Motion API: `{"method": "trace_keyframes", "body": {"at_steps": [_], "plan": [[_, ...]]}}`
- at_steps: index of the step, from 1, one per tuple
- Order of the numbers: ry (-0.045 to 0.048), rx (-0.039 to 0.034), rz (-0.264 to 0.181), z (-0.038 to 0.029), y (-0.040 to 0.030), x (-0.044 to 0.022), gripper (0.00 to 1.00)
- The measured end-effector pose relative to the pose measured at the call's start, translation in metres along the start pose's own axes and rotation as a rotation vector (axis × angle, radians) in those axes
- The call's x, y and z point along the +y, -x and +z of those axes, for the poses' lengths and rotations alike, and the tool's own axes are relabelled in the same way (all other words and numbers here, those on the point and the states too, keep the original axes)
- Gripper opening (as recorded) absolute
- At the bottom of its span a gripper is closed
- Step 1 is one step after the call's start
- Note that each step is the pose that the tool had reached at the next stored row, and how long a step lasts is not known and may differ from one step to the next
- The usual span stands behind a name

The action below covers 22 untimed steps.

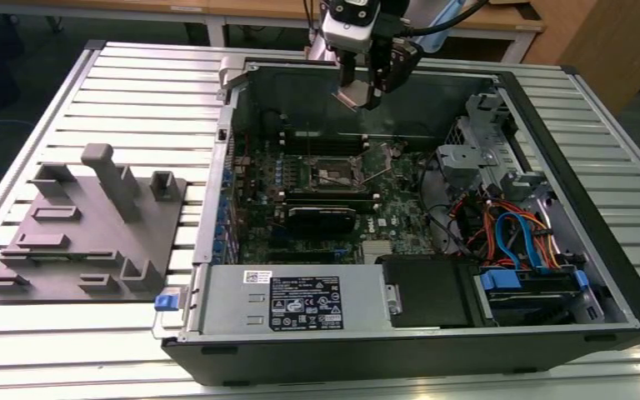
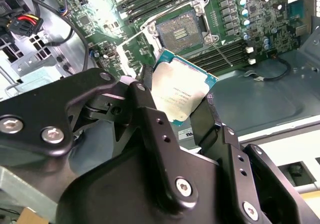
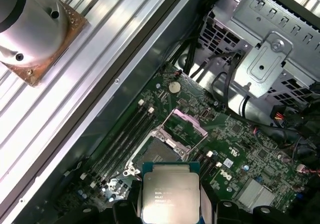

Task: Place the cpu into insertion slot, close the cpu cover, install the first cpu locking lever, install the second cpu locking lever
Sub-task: 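Place the cpu into insertion slot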

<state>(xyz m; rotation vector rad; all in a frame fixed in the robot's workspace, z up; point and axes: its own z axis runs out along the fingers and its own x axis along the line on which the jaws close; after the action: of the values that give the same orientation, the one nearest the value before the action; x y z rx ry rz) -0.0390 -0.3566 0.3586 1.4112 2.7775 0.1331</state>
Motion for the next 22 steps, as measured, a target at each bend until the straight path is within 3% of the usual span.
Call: {"method": "trace_keyframes", "body": {"at_steps": [5,15,22], "plan": [[0.0008,-0.0035,0.040,0.0007,0.0000,-0.0001,0.54],[0.0014,-0.0162,0.200,0.0030,0.0001,-0.0002,0.54],[-0.0003,-0.0160,0.211,0.0034,0.0000,-0.0003,0.54]]}}
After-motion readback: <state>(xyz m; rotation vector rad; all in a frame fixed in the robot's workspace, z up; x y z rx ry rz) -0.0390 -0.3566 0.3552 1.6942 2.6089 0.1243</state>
